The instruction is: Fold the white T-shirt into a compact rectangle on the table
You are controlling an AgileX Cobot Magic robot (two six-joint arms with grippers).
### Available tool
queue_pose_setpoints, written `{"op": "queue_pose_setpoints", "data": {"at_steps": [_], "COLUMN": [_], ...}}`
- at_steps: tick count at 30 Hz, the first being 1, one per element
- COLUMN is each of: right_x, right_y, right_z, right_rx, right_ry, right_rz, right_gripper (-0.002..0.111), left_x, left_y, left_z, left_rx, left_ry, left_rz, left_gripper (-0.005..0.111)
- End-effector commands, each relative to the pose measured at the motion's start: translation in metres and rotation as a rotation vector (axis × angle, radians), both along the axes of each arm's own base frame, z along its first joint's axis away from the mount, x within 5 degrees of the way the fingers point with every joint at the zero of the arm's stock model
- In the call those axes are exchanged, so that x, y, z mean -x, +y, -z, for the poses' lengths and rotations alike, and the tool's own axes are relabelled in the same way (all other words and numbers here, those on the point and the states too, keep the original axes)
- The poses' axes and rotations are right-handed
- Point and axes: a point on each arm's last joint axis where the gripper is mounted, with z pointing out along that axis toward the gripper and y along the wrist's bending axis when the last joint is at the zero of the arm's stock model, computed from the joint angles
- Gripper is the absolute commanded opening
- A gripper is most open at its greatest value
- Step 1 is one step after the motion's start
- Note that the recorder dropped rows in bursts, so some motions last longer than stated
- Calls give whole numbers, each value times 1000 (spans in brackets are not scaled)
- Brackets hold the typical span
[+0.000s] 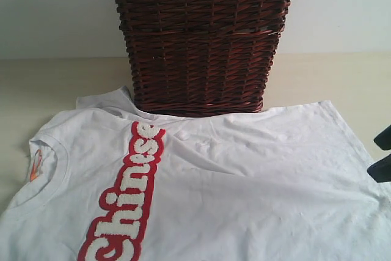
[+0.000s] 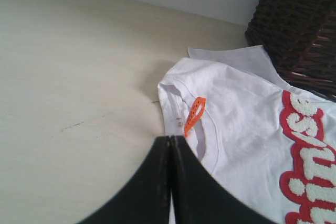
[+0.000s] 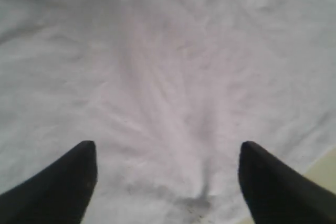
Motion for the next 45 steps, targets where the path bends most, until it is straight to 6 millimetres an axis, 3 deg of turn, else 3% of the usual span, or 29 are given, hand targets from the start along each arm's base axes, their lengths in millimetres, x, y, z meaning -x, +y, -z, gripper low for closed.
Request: {"op": "queue_pose_setpoints", "data": {"at_steps": [1,4,9,11,15,19,22,28,37,45], "right_x": [-5,-5,-5,-9,-10,-2,-1,-21,-51,-67], "right_y": [-12,-17,-16,-15,-16,-23,-31,-44,-35,-16], "right_z": [3,4,4,6,15,30,44,60,32,60], "right_rx": [146,205,118,98,141,282,338,446,209,180], "right_ry": [-66,-75,41,35,-6,-91,-23,-69,-43,-8], "right_rz": [-27,-38,215,224,37,-510,-604,-593,-591,-653], "right_gripper": [105,105,105,105,105,105,105,105,105,105], "left_x": [0,0,0,0,0,0,0,0,0,0], "left_y": [0,0,0,0,0,0,0,0,0,0], "left_z": [-1,-1,-1,-1,-1,-1,-1,-1,-1,-1], "left_rx": [4,4,4,4,4,4,4,4,4,4], "left_ry": [-4,-4,-4,-4,-4,-4,-4,-4,-4,-4], "left_rz": [4,4,4,4,4,4,4,4,4,4], "left_gripper": [0,0,0,0,0,0,0,0,0,0]}}
